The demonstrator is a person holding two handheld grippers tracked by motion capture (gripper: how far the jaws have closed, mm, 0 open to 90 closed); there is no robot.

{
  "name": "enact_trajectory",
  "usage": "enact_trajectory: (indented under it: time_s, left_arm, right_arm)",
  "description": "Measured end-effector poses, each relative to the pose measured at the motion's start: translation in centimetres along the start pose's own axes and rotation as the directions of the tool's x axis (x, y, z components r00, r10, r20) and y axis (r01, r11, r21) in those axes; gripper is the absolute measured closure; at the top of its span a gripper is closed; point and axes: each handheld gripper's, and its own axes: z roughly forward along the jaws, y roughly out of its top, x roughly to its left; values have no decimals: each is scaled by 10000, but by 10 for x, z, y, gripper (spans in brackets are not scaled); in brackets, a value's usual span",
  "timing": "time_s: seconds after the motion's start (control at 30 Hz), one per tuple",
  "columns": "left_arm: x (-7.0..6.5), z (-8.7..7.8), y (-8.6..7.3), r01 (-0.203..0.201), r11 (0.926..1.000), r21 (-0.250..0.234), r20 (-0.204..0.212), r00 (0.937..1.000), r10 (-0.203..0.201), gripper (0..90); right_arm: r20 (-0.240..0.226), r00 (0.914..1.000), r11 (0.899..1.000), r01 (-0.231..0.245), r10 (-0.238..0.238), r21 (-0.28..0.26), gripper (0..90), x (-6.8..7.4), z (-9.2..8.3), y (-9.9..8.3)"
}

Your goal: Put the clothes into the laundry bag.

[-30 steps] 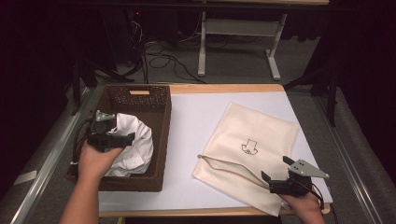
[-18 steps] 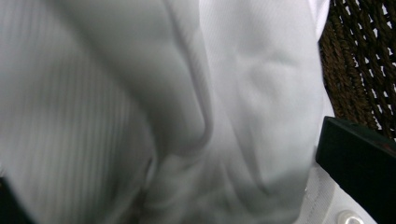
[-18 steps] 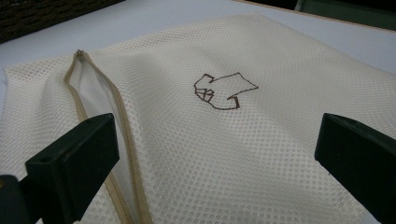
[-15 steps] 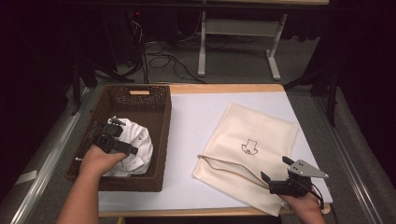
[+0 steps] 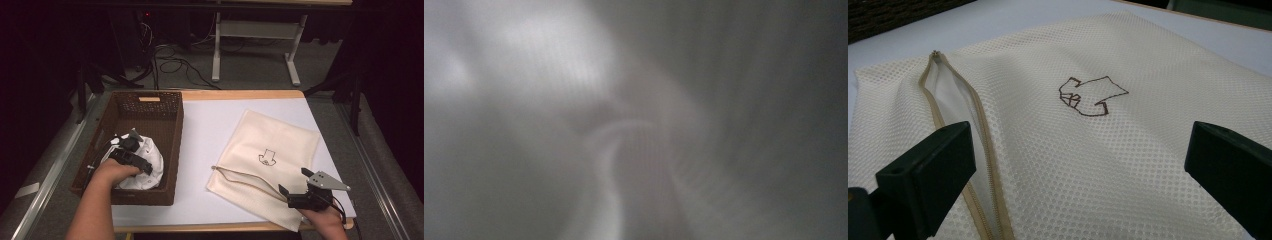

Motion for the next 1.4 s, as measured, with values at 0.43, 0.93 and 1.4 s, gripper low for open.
enact_trajectory:
  time_s: [0.43,0.93,1.4]
  left_arm:
    - [-6,10,0,-397,9988,291,-1128,9927,427,39]
    - [-15,1,-6,-1435,9880,-574,-1696,9766,1320,512]
    - [-18,-10,-9,-1748,9726,-1532,-1520,9767,1516,669]
  right_arm:
    - [-33,10000,10000,-66,66,-30,7,0,-1,0]
    - [-79,10000,10000,-51,51,-13,10,0,0,-1]
    - [-75,9999,9999,-109,108,-39,14,-1,-1,-1]
